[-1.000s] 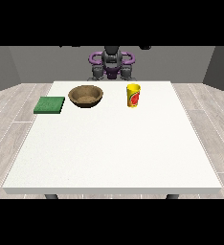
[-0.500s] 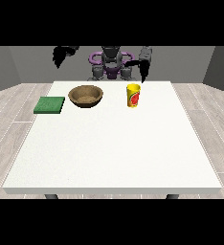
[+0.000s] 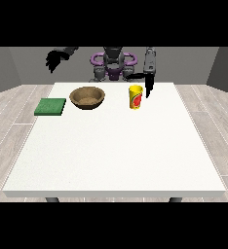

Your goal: Pick the cup and pour the ball into the bowl, then pick the bowl and place it on the pad

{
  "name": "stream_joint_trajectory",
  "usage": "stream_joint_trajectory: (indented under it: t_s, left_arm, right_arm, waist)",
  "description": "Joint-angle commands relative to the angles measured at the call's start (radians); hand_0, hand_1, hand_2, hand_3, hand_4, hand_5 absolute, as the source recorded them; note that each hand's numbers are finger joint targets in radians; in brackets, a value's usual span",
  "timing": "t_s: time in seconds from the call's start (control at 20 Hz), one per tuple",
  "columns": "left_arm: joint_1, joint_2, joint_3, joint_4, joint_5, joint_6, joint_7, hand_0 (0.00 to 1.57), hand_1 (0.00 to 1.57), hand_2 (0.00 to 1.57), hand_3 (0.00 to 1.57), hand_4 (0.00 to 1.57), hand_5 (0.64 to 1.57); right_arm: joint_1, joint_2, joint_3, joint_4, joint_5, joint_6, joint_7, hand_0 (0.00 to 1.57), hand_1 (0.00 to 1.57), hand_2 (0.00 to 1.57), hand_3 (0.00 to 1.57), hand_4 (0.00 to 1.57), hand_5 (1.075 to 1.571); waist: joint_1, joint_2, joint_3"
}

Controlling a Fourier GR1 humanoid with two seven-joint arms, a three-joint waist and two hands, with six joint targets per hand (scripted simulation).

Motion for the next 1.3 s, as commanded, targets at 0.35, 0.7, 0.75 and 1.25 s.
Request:
stream_joint_trajectory:
  t_s: [0.35, 0.7, 0.75, 1.25]
  left_arm:
    - [-0.142, -0.014, 0.074, 0.357, 0.002, 0.001, -0.219, 0.00, 0.00, 0.00, 0.00, 0.21, 1.435]
    - [-0.124, -0.002, 0.090, 0.499, -0.085, 0.156, -0.363, 1.15, 1.15, 1.57, 1.57, 1.31, 1.475]
    - [-0.146, -0.009, 0.093, 0.509, -0.092, 0.189, -0.355, 1.23, 1.23, 1.57, 1.57, 1.34, 1.481]
    - [-0.253, -0.053, -0.038, 0.517, -0.245, 0.356, -0.118, 1.27, 1.27, 1.57, 1.57, 1.40, 1.432]
  right_arm:
    - [-0.076, -0.098, -0.087, 0.146, -0.062, 0.093, -0.032, 0.00, 0.00, 0.00, 0.00, 0.67, 1.563]
    - [-0.042, -0.110, -0.080, 0.063, -0.105, 0.140, -0.009, 0.00, 0.00, 0.00, 0.12, 0.65, 1.568]
    - [-0.052, -0.136, -0.110, 0.087, -0.131, 0.170, -0.027, 0.00, 0.00, 0.00, 0.14, 0.65, 1.569]
    - [-0.100, -0.212, -0.195, 0.257, -0.162, 0.144, 0.064, 0.00, 0.00, 0.00, 0.29, 0.64, 1.567]
  waist:
    - [-0.011, 0.025, -0.0001]
    - [-0.099, 0.047, -0.0005]
    - [-0.120, 0.072, -0.0002]
    - [-0.003, -0.118, 0.0021]
